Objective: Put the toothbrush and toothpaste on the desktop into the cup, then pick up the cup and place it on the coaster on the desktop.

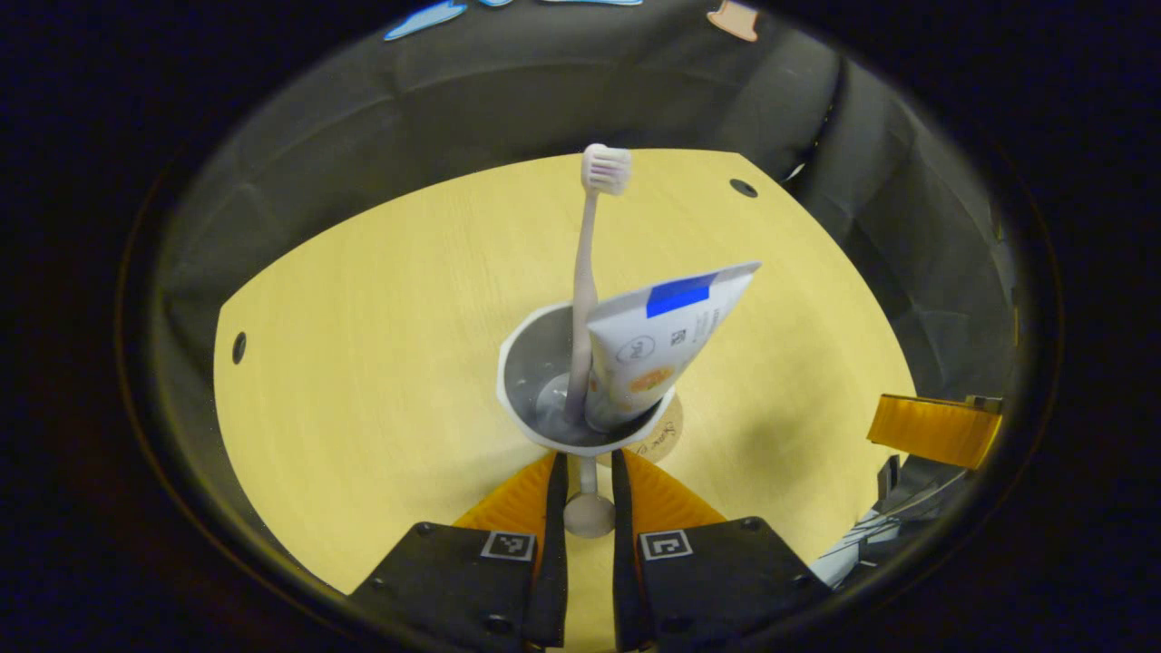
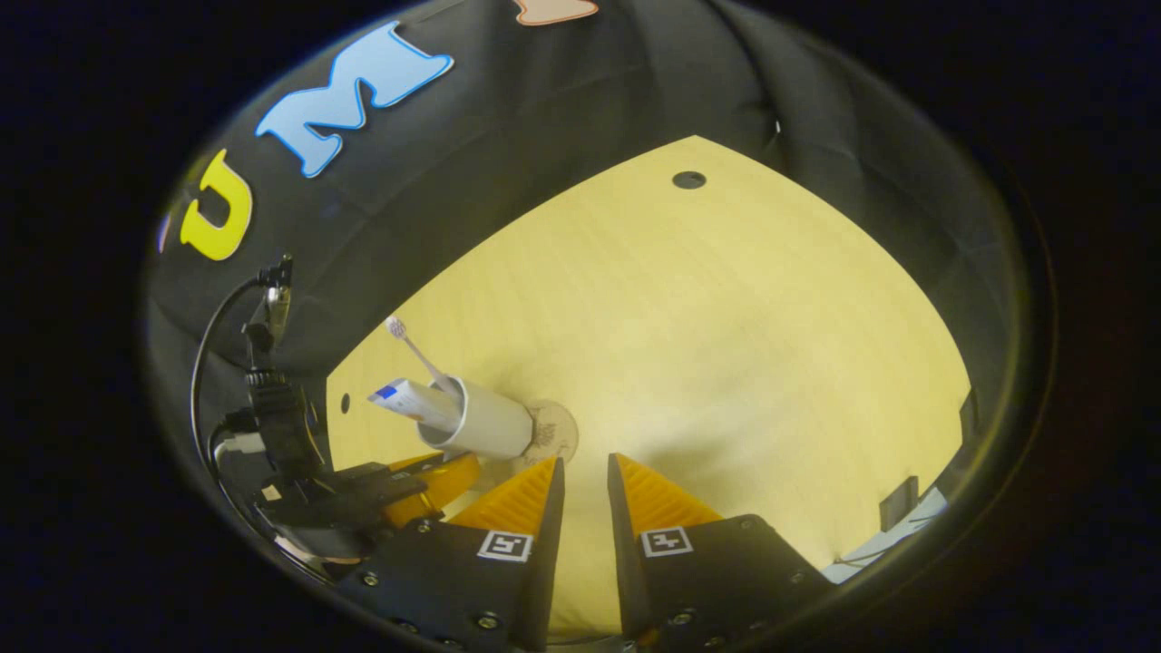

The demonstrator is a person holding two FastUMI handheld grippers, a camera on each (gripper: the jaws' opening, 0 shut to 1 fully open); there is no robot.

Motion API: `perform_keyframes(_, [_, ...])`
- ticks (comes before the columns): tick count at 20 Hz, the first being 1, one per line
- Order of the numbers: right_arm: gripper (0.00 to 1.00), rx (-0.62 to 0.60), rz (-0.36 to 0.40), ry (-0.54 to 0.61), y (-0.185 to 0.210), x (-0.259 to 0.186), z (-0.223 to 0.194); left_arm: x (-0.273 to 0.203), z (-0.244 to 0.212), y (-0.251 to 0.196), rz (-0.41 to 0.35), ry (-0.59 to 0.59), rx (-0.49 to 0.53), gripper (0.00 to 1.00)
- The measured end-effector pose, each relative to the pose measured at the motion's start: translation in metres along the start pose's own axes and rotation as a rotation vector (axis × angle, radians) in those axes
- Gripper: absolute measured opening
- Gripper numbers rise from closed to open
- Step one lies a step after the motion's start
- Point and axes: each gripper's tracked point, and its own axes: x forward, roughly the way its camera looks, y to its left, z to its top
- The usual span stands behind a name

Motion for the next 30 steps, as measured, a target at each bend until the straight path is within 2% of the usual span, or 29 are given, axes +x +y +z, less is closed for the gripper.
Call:
perform_keyframes(1, [0.29,0.01,-0.005,-0.002,-0.006,0.0,0.002,0.002,-0.001,-0.002,-0.008,0.006,0.002,0.33])
perform_keyframes(2, [0.29,0.019,-0.008,-0.003,-0.013,-0.001,0.004,0.004,-0.003,-0.001,-0.013,0.011,0.002,0.28])
perform_keyframes(3, [0.29,0.028,-0.011,-0.005,-0.018,-0.003,0.005,0.004,-0.003,0.002,-0.006,0.007,0.009,0.34])
perform_keyframes(4, [0.29,0.036,-0.013,-0.006,-0.023,-0.006,0.004,0.007,-0.003,0.007,0.002,0.007,0.021,0.28])
perform_keyframes(6, [0.29,0.045,-0.015,-0.003,-0.035,-0.012,0.0,0.006,-0.003,0.011,0.016,0.006,0.032,0.28])
perform_keyframes(10, [0.29,0.045,-0.008,0.009,-0.034,-0.011,0.003,0.004,-0.004,0.017,0.036,-0.008,0.008,0.28])
perform_keyframes(11, [0.29,0.044,-0.003,0.011,-0.032,-0.01,0.007,0.006,-0.007,0.016,0.034,-0.008,0.003,0.25])
perform_keyframes(13, [0.29,0.042,0.008,0.016,-0.025,-0.006,0.013,0.007,-0.015,0.012,0.024,0.001,-0.022,0.4])
perform_keyframes(14, [0.29,0.039,0.011,0.022,-0.023,-0.007,0.012,0.006,-0.016,0.01,0.02,-0.003,-0.034,0.37])
perform_keyframes(17, [0.29,0.02,0.027,0.03,-0.02,-0.004,0.005,-0.002,-0.012,0.005,0.021,-0.026,-0.045,0.5])
perform_keyframes(18, [0.29,0.013,0.034,0.03,-0.018,-0.005,0.004,-0.005,-0.012,0.001,0.017,-0.033,-0.049,0.47])
perform_keyframes(23, [0.29,-0.04,0.084,0.023,0.003,-0.016,0.001,-0.022,-0.014,-0.008,0.004,-0.079,-0.102,0.49])
perform_keyframes(25, [0.29,-0.072,0.104,0.014,0.014,-0.02,-0.001,-0.028,-0.014,-0.006,0.014,-0.1,-0.124,0.47])
perform_keyframes(27, [0.29,-0.103,0.13,0.0,0.026,-0.025,-0.002,-0.041,-0.013,-0.002,0.021,-0.139,-0.154,0.5])
perform_keyframes(30, [0.29,-0.161,0.178,-0.057,0.049,-0.039,0.0,-0.077,0.0,0.001,0.009,-0.252,-0.204,0.45])
